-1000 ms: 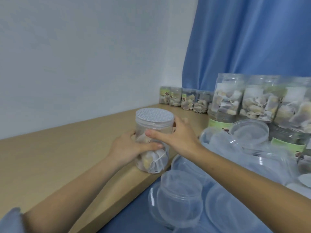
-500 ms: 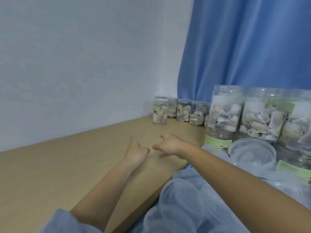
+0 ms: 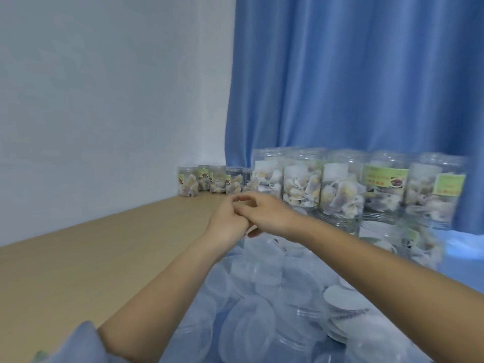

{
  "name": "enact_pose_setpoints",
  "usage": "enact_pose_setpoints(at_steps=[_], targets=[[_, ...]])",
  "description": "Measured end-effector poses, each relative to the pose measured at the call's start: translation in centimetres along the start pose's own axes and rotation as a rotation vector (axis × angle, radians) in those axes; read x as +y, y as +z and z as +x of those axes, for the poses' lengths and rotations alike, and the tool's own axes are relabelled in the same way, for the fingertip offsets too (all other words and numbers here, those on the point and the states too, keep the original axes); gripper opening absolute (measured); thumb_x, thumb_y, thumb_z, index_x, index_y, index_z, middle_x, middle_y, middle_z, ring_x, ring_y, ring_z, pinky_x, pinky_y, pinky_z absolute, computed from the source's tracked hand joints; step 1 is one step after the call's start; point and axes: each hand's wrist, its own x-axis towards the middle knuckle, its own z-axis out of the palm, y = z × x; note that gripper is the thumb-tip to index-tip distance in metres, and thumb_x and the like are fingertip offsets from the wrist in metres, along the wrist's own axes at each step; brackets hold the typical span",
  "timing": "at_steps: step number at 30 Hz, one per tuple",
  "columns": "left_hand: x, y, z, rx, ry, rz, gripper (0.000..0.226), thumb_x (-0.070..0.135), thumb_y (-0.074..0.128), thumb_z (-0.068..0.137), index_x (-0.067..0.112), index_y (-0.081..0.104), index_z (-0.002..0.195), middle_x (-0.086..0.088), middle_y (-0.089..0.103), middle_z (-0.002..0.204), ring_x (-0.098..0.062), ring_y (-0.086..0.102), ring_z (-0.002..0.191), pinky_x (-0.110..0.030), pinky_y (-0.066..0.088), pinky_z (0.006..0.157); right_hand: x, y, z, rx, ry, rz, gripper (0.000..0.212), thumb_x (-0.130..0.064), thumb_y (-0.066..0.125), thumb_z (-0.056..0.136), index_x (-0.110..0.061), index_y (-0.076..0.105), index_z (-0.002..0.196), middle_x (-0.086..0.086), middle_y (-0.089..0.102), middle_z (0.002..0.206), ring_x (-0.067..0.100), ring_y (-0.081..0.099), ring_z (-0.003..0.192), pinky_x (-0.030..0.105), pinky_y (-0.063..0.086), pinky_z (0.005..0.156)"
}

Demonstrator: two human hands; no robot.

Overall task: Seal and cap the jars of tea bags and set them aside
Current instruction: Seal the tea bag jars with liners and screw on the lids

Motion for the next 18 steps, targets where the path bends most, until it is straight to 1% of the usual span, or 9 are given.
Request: enact_pose_setpoints(at_steps=[2, 5, 8, 9, 11, 13, 15, 16, 18], targets=[[1.7, 3.2, -0.9, -0.079, 0.040, -0.019, 0.034, 0.005, 0.055, 0.088, 0.016, 0.050, 0.119, -0.003, 0.062, 0.088, -0.017, 0.057, 0.079, -0.034, 0.051, 0.080, 1.2, -3.2, -2.7, 0.052, 0.020, -0.017, 0.008, -0.033, 0.052, 0.091, -0.036, 0.059, 0.095, -0.007, 0.067, 0.086, 0.005, 0.066, 0.070, 0.029, 0.059, 0.067], [4.1, 8.5, -2.3, -0.173, 0.078, -0.028, 0.033, 0.004, 0.055, 0.087, 0.016, 0.051, 0.117, -0.006, 0.063, 0.092, -0.018, 0.058, 0.082, -0.029, 0.050, 0.075, 3.2, -8.1, -6.7, 0.142, 0.046, -0.069, 0.011, -0.036, 0.053, 0.091, -0.032, 0.059, 0.100, -0.005, 0.066, 0.087, 0.009, 0.066, 0.074, 0.027, 0.058, 0.066], [6.4, 13.8, -3.4, -0.237, 0.103, -0.046, 0.025, -0.002, 0.054, 0.083, 0.022, 0.054, 0.092, -0.006, 0.064, 0.087, -0.018, 0.060, 0.079, -0.026, 0.047, 0.069, 5.3, -12.7, -10.1, 0.251, 0.093, -0.110, 0.022, -0.036, 0.055, 0.091, -0.027, 0.060, 0.110, -0.001, 0.067, 0.089, 0.008, 0.063, 0.067, 0.025, 0.057, 0.062], [7.1, 15.5, -3.6, -0.261, 0.106, -0.053, 0.026, -0.003, 0.054, 0.082, 0.022, 0.055, 0.089, -0.006, 0.064, 0.086, -0.018, 0.060, 0.080, -0.026, 0.047, 0.069, 6.1, -14.2, -11.1, 0.278, 0.111, -0.118, 0.024, -0.037, 0.055, 0.091, -0.026, 0.060, 0.111, 0.000, 0.068, 0.092, 0.009, 0.064, 0.068, 0.027, 0.057, 0.064], [8.3, 18.7, -3.9, -0.305, 0.104, -0.079, 0.026, -0.001, 0.053, 0.084, 0.020, 0.056, 0.098, -0.005, 0.064, 0.089, -0.016, 0.060, 0.079, -0.022, 0.047, 0.064, 7.6, -16.8, -12.7, 0.320, 0.146, -0.112, 0.024, -0.037, 0.055, 0.090, -0.025, 0.061, 0.110, 0.000, 0.068, 0.096, 0.012, 0.065, 0.074, 0.031, 0.059, 0.069], [8.9, 21.6, -3.9, -0.327, 0.081, -0.119, 0.027, 0.004, 0.051, 0.086, 0.017, 0.055, 0.110, -0.002, 0.064, 0.091, -0.012, 0.059, 0.076, -0.018, 0.048, 0.057, 9.1, -18.7, -13.9, 0.361, 0.172, -0.082, 0.022, -0.039, 0.056, 0.090, -0.028, 0.061, 0.108, -0.003, 0.067, 0.096, 0.012, 0.065, 0.074, 0.029, 0.058, 0.066], [8.9, 23.9, -3.6, -0.313, 0.050, -0.129, 0.026, 0.009, 0.051, 0.087, 0.013, 0.054, 0.113, 0.001, 0.062, 0.084, -0.011, 0.058, 0.072, -0.022, 0.050, 0.060, 10.7, -19.9, -14.6, 0.395, 0.189, -0.057, 0.021, -0.043, 0.056, 0.089, -0.031, 0.062, 0.105, -0.004, 0.066, 0.093, 0.011, 0.063, 0.071, 0.023, 0.053, 0.057], [8.6, 25.0, -3.4, -0.301, 0.035, -0.124, 0.027, 0.011, 0.052, 0.087, 0.012, 0.054, 0.114, 0.001, 0.061, 0.083, -0.011, 0.057, 0.071, -0.023, 0.048, 0.060, 11.5, -20.3, -14.9, 0.409, 0.196, -0.046, 0.021, -0.045, 0.056, 0.089, -0.032, 0.062, 0.104, -0.005, 0.065, 0.092, 0.011, 0.062, 0.069, 0.022, 0.051, 0.055], [7.8, 26.6, -3.1, -0.248, -0.003, -0.138, 0.024, 0.011, 0.054, 0.087, 0.013, 0.055, 0.111, -0.004, 0.065, 0.094, -0.015, 0.058, 0.079, -0.026, 0.047, 0.065, 13.4, -20.6, -15.0, 0.429, 0.219, -0.037, 0.022, -0.047, 0.053, 0.090, -0.033, 0.062, 0.105, -0.007, 0.063, 0.089, 0.011, 0.061, 0.069, 0.023, 0.051, 0.055]])
